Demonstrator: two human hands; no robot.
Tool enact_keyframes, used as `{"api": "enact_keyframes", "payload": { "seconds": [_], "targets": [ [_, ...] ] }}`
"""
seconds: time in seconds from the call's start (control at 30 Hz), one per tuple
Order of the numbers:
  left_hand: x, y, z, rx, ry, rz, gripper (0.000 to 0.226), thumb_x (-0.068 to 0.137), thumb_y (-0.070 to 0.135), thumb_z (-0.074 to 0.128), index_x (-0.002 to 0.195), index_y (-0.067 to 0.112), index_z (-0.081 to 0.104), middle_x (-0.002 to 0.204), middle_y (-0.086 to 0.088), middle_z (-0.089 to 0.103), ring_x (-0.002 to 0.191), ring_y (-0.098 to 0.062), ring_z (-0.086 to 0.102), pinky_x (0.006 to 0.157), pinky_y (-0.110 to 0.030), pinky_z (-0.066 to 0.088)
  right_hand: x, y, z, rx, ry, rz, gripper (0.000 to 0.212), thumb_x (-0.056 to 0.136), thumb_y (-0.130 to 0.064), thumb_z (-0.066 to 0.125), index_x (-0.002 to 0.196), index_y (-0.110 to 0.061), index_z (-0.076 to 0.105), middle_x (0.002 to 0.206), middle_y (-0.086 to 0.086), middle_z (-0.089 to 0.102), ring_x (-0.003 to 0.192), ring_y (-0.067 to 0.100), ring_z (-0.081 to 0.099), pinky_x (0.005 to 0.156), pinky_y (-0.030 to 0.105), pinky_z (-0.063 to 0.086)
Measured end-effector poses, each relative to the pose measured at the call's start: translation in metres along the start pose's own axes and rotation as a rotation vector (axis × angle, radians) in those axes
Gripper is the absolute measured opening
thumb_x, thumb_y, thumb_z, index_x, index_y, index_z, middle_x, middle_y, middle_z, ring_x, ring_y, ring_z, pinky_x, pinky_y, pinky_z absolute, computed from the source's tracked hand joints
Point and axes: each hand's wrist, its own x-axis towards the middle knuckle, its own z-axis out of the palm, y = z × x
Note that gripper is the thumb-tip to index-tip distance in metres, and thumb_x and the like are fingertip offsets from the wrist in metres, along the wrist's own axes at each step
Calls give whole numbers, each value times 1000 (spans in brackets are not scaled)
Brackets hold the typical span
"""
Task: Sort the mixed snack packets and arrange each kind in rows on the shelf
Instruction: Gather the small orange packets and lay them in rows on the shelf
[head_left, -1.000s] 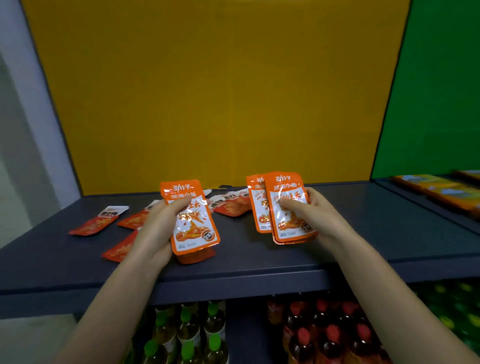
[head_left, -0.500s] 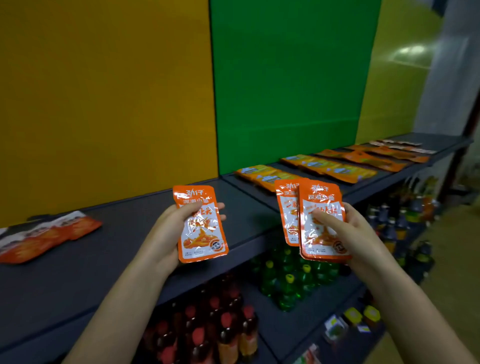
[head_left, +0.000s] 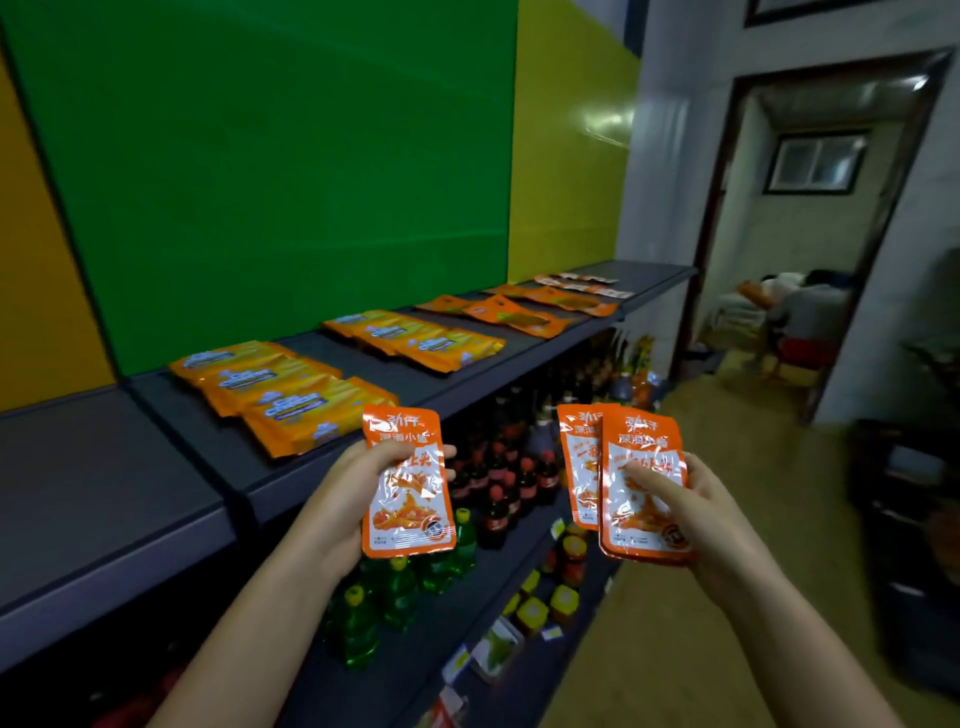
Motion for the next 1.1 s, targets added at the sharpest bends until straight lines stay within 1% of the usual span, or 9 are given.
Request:
{"api": "enact_keyframes", "payload": {
  "seconds": [0.13,0.27,0.4,0.53,0.63,0.73,0.93,1.03,1.1],
  "targets": [
    [53,-9,47,32,-60,-24,24,93,13,43,108,7,60,93,-5,76,77,-18,73,64,-32,57,36,2,-41,24,78,-9,40,83,-17,66,120,-10,51,101,10,69,72,21,68,52,27,54],
    [114,-33,94,46,-126,-66,25,93,12,43,110,5,59,90,-6,76,75,-18,73,63,-32,56,76,12,-83,18,154,7,40,84,-17,66,120,-12,49,102,11,68,75,23,67,54,29,53],
    [183,-57,144,77,-186,-114,25,93,12,46,112,3,59,88,-8,76,71,-19,73,60,-32,57,129,13,-121,-10,243,7,39,84,-18,66,118,-13,49,102,10,68,77,23,67,50,25,55],
    [250,-63,193,91,-235,-139,22,93,11,46,109,3,60,76,-6,76,63,-18,72,54,-28,57,188,-4,-152,-37,290,-21,39,83,-19,67,118,-12,50,100,9,68,79,22,67,53,26,54],
    [298,-67,230,95,-278,-134,23,94,11,45,107,3,61,78,-6,76,64,-17,72,58,-28,56,232,-14,-175,-44,314,-50,38,83,-20,67,116,-13,51,99,8,68,79,22,68,54,26,53],
    [336,-78,266,80,-294,-164,19,93,11,45,101,5,61,79,-6,76,66,-18,72,62,-31,55,270,-13,-197,-41,321,-28,40,82,-22,68,117,-13,50,101,9,69,81,25,69,59,30,54],
    [395,-107,326,64,-303,-265,20,93,9,46,106,0,59,74,-7,75,60,-18,71,51,-26,56,336,1,-240,16,312,35,34,83,-18,67,113,-11,52,98,12,70,74,24,69,51,26,54],
    [426,-116,357,61,-297,-273,21,93,11,46,106,1,59,75,-7,75,63,-18,72,55,-27,57,378,-1,-264,14,276,39,35,84,-16,66,115,-10,51,98,12,70,73,23,69,52,26,55],
    [450,-121,383,52,-279,-266,19,93,11,46,104,4,60,75,-6,75,64,-19,71,62,-31,57,410,-7,-282,1,236,38,34,84,-17,66,114,-11,51,98,12,70,73,22,69,51,24,55]
  ]
}}
